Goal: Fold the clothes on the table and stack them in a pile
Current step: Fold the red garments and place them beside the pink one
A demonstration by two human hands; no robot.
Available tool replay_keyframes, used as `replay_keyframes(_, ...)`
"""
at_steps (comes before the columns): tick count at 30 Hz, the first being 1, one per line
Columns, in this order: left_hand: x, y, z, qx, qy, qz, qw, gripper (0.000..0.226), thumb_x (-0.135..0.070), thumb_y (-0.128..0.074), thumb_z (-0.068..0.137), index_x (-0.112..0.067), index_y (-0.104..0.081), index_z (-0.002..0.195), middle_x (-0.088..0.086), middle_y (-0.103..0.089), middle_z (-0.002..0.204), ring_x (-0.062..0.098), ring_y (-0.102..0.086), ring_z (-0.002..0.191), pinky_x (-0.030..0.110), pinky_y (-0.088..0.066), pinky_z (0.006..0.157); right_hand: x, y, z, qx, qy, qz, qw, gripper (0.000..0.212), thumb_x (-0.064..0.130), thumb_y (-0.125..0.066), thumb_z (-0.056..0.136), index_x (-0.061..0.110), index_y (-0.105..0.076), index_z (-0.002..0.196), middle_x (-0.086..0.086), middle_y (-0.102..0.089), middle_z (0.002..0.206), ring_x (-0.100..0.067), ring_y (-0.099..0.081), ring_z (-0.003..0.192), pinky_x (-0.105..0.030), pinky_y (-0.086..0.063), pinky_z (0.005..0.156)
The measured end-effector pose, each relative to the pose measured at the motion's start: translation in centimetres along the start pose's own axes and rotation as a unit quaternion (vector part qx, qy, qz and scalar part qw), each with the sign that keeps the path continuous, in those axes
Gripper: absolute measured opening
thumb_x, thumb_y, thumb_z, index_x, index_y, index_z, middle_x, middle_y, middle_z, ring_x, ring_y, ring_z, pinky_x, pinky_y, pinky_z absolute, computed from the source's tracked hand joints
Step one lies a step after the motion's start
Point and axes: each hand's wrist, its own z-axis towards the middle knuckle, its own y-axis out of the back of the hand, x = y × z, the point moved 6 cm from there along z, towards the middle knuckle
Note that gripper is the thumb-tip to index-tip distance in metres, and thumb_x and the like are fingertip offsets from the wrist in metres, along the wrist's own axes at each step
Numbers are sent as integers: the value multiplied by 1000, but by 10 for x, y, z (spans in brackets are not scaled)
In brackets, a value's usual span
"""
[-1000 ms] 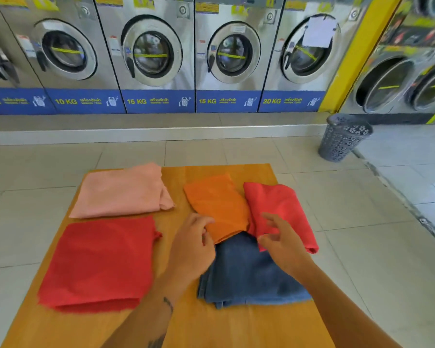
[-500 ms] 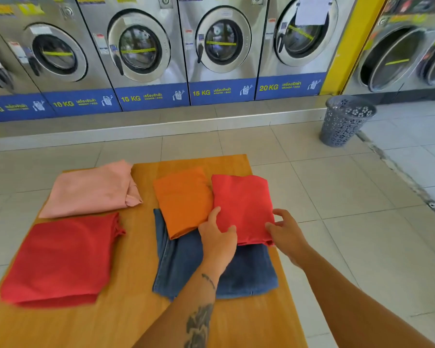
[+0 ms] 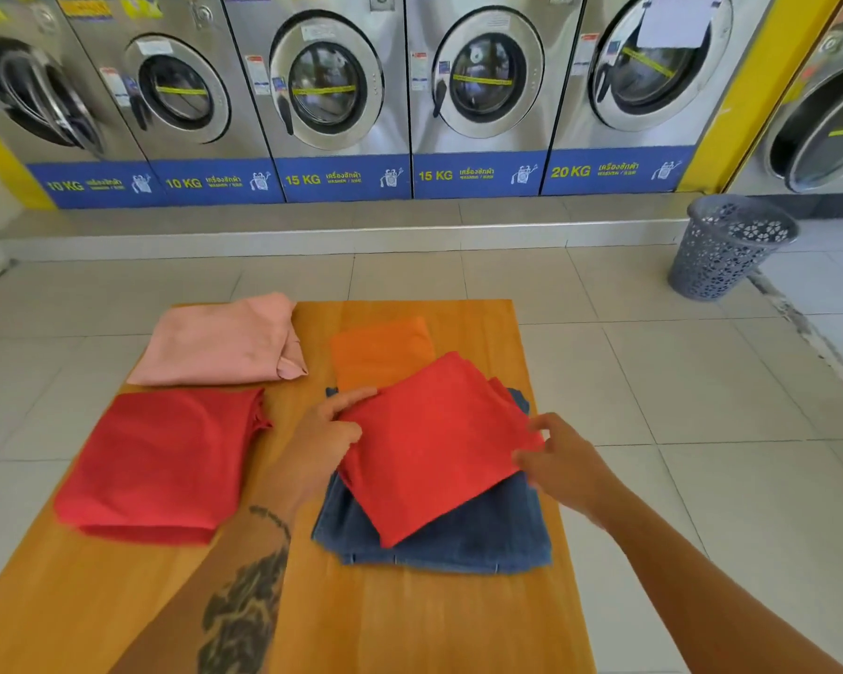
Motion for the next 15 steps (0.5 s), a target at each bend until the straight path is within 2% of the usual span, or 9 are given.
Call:
replay_keyframes(1, 7, 6, -6, -31, -4, 3, 999, 58, 8, -47, 84, -37, -67, 116, 0, -65, 120, 20, -63, 84, 34, -48, 72, 1, 9, 10, -64, 9, -46, 997, 47, 23, -62, 82, 23, -47, 126, -7, -65, 104, -22, -64, 85, -36, -52, 74)
replay_keyframes(3, 25, 11, -19, -114, -15, 6, 993, 52, -2, -51, 86, -29, -58, 130, 4, -65, 119, 25, -66, 99, 33, -51, 78, 7, 12, 28, -110, 34, -101, 988, 55, 29, -62, 83, 23, -45, 135, -12, -53, 126, -28, -56, 110, -41, -48, 87)
replay_keyframes(5, 42, 6, -33, -199, -3, -4, 980, 54, -6, -52, 86, -20, -52, 138, 14, -65, 114, 27, -65, 99, 25, -50, 74, 11, 3, 44, -90, 43, -113, 989, 61, 30, -58, 84, 24, -40, 142, -15, -47, 132, -35, -48, 120, -46, -44, 95)
replay_keyframes(7, 50, -7, -47, -248, 10, -13, 969, 58, -11, -53, 88, -22, -44, 144, 6, -60, 117, 19, -62, 95, 26, -50, 76, 16, -8, 52, -62, 50, -86, 993, 61, 29, -55, 86, 23, -37, 144, -13, -50, 134, -31, -51, 115, -43, -45, 91)
replay_keyframes(9, 49, -19, -59, -260, 14, 16, 965, 67, -20, -55, 90, -33, -29, 151, -2, -47, 128, 18, -54, 106, 36, -48, 90, 20, -17, 56, -51, 55, -49, 996, 63, 28, -56, 88, 21, -34, 146, -11, -51, 136, -27, -54, 110, -38, -45, 85)
replay_keyframes(12, 50, -31, -66, -240, 22, 50, 969, 82, -24, -55, 90, -40, -8, 154, 3, -38, 144, 25, -48, 125, 40, -41, 101, 19, -18, 58, -73, 41, -10, 996, 66, 28, -60, 88, 20, -32, 146, -12, -50, 138, -29, -53, 115, -41, -45, 92)
replay_keyframes(15, 52, -41, -65, -166, 18, 131, 977, 85, -29, -55, 87, -51, -4, 151, 9, -24, 156, 28, -35, 139, 45, -35, 112, 18, -18, 58, -53, 33, 45, 997, 67, 25, -63, 89, 20, -30, 148, -9, -48, 143, -27, -51, 118, -41, -43, 96)
